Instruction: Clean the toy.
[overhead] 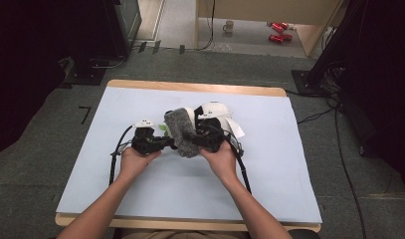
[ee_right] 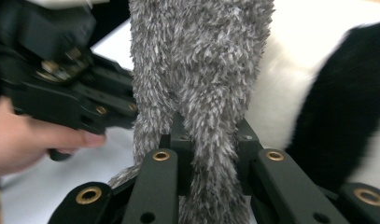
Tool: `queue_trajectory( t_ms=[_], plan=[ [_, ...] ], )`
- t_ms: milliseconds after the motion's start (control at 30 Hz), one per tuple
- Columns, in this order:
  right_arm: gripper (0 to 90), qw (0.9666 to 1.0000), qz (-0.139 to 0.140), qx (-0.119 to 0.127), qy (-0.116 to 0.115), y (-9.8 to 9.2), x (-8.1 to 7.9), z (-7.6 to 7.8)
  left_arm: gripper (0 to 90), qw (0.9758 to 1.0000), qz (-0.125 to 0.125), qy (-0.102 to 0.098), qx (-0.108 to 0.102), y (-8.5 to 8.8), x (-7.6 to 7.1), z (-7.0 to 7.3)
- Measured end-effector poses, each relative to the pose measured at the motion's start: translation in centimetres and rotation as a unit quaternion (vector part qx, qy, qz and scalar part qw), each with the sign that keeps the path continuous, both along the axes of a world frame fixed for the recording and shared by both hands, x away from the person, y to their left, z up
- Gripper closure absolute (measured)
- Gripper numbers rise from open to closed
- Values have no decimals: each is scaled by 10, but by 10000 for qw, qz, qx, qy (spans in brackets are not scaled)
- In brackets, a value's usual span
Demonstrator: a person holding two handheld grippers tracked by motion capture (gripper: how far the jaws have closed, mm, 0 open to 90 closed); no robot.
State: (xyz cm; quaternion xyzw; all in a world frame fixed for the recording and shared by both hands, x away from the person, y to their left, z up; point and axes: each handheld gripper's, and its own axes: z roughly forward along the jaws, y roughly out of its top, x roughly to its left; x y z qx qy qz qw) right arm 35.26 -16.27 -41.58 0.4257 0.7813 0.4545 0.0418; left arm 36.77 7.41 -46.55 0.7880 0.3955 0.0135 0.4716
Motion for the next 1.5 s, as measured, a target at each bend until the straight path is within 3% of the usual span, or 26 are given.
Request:
queue_trajectory(
  t_ms=[67, 133, 367, 567, 833, 900, 1033, 1167, 1233, 1367, 1433, 1500],
  plan=[
    [766, 9998, -3, -207, -14, 4, 1, -8, 835, 10000, -16, 48, 51, 1, 1, -1],
    [765, 9999, -27, -168, 20, 1, 3, -10, 850, 10000, -22, 84, -4, 2, 3, -2],
    [767, 9970, -501, -553, -205, -32, 2, 3, 855, 10000, -56, 35, 9, 4, 6, -1],
    [767, 9949, -975, -230, -89, -78, 2, 19, 850, 9999, -110, 21, -23, 3, 11, 1],
    [766, 9877, -1562, 39, 84, -127, 3, 15, 842, 9997, -178, 93, -129, 4, 18, 1],
    [765, 9877, -1502, 321, 286, -134, 5, 8, 821, 9996, -215, 121, -152, 4, 20, 0],
    [765, 9876, -1405, 508, 479, -135, 6, 0, 746, 9994, -274, 170, -157, 8, 22, 0],
    [766, 9880, -1308, 583, 576, -133, 6, -4, 544, 9988, -459, -8, -162, 9, 22, 0],
    [766, 9877, -1267, 660, 640, -133, 6, -5, 416, 9980, -589, 14, -209, 7, 22, -2],
    [770, 9870, -1243, 765, 671, -129, 4, -9, 334, 9989, -432, -5, -168, 1, 25, -6],
    [771, 9871, -1196, 806, 695, -125, 3, -11, 320, 9995, -275, 25, -152, -3, 27, -10],
    [771, 9873, -1163, 819, 716, -122, 2, -12, 358, 9998, -144, -85, -65, -5, 28, -12]
  ],
)
